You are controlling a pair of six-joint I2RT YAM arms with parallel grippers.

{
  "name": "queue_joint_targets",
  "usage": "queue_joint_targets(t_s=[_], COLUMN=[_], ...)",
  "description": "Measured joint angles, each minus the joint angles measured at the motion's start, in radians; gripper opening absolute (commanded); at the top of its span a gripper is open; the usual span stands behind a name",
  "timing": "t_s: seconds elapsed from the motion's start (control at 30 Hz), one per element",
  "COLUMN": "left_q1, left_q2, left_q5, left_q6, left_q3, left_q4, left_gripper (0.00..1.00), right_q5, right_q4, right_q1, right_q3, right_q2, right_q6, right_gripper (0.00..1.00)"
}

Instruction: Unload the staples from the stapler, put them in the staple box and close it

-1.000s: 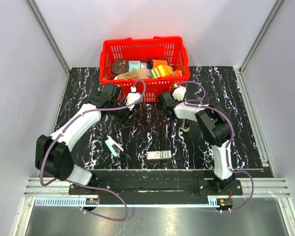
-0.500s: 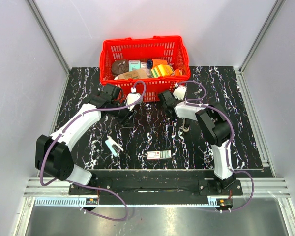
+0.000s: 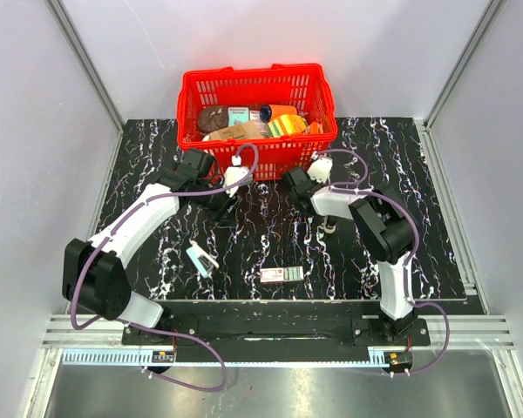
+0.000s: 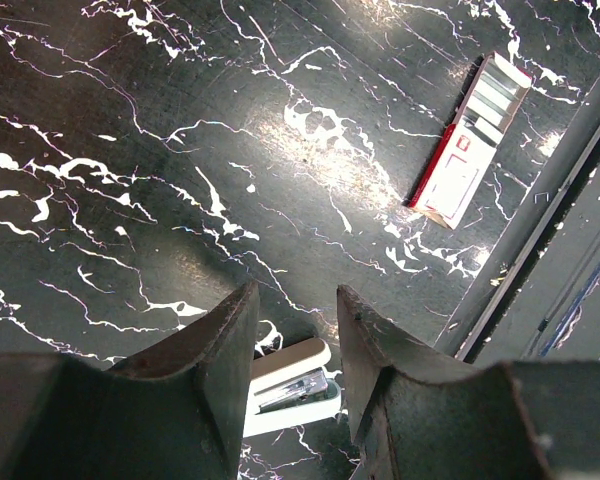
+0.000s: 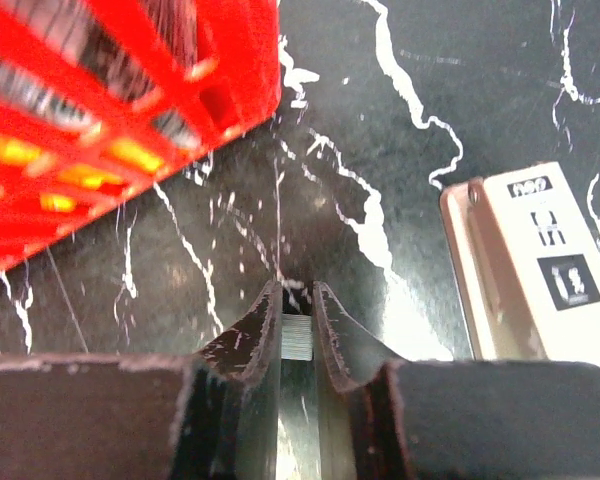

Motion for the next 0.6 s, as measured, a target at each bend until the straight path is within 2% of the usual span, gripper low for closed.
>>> queue_joint_targets(t_s=[0.33, 0.6], left_q1=[0.000, 0.000], left_q2=[0.000, 0.000], left_q5=[0.006, 0.006], left_q6=[0.000, 0.001], left_q3=[0.000, 0.000], left_q4=[-0.007, -0.018], left_gripper=[0.42, 0.42], right_q5=[-0.021, -0.154], right_q4=[-0.006, -0.057], right_q1=[0.101, 0.151], right_q3=[-0.172, -0.348], right_q2=[-0.135, -0.319], right_q6=[-0.006, -0.031], right_gripper=[0.15, 0.15])
